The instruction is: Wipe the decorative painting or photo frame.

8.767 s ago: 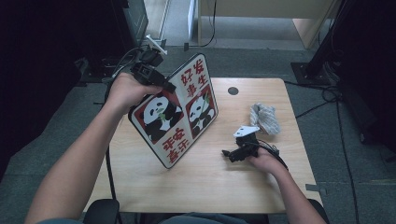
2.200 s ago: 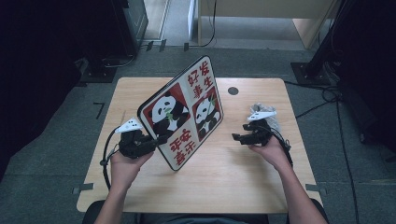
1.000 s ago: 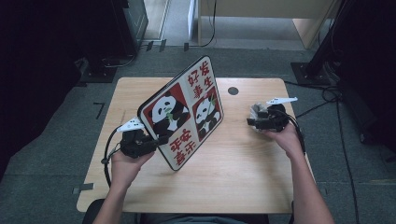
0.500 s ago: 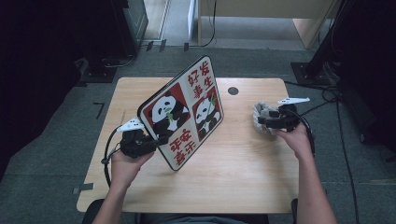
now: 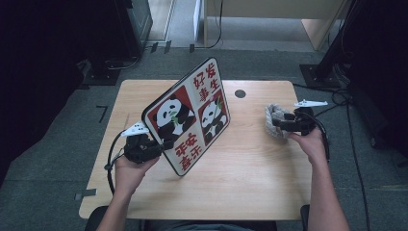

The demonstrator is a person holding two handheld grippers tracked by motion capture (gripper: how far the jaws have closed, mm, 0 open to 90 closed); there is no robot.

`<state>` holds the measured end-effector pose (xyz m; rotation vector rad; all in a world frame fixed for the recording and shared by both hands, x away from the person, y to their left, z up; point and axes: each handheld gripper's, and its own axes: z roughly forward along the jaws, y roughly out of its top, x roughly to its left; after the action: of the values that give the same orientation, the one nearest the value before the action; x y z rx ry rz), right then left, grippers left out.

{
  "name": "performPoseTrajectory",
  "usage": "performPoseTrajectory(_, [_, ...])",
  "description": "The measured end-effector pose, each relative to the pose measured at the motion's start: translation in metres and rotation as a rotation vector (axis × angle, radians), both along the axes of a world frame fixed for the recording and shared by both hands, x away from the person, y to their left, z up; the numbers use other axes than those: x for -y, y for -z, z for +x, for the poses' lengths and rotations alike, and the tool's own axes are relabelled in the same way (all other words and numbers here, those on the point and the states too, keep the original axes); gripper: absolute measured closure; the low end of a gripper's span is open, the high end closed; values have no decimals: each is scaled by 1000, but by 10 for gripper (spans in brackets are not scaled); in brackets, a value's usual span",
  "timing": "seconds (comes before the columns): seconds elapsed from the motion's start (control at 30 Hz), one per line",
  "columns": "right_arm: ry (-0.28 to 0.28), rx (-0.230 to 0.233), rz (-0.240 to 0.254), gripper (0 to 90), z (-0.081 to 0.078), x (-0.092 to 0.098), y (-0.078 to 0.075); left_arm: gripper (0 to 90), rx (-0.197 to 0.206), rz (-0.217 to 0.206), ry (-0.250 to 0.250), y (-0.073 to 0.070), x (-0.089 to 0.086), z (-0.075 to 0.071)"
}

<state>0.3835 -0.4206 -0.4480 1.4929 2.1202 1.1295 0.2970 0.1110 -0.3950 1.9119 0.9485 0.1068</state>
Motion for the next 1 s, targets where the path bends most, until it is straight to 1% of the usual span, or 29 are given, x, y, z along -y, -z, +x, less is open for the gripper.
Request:
performPoseTrajectory(0.07, [15,-8,-2,312,0,4,2,766,1,2,1,0,0,0])
performPoseTrajectory(0.1, [25,-9,5,312,0,6,3,766,1,2,1,0,0,0])
performPoseTrajectory(0.3, [36,-16,25,312,3,10,8,767,-1,0,0,0,0,0])
performPoseTrajectory(0.37, [32,-15,19,312,2,8,7,766,-2,0,0,0,0,0])
performPoseTrajectory(0.43, [25,-2,13,312,1,7,3,766,-4,0,0,0,0,-1])
performPoseTrajectory(0.5, [25,21,13,312,-1,6,-4,765,-6,-2,0,1,0,-1])
performPoseTrajectory(0.57, [36,34,12,312,-1,6,-8,765,-6,-2,1,1,0,-1])
performPoseTrajectory(0.6, [41,38,3,309,1,7,-7,765,-6,-3,2,1,0,-1])
performPoseTrajectory(0.7, [55,13,1,302,7,8,0,765,-8,-5,0,1,0,0])
performPoseTrajectory(0.73, [51,-6,4,302,10,7,5,765,-8,-5,0,1,0,-1])
performPoseTrajectory(0.87, [32,-42,-19,302,18,-3,18,765,-8,-5,-2,1,1,-1])
performPoseTrajectory(0.97, [40,-72,-36,312,23,-8,27,765,-8,-5,-3,1,1,-1])
performPoseTrajectory(1.0, [37,-73,-38,328,24,-8,29,765,-8,-6,-3,1,1,-1])
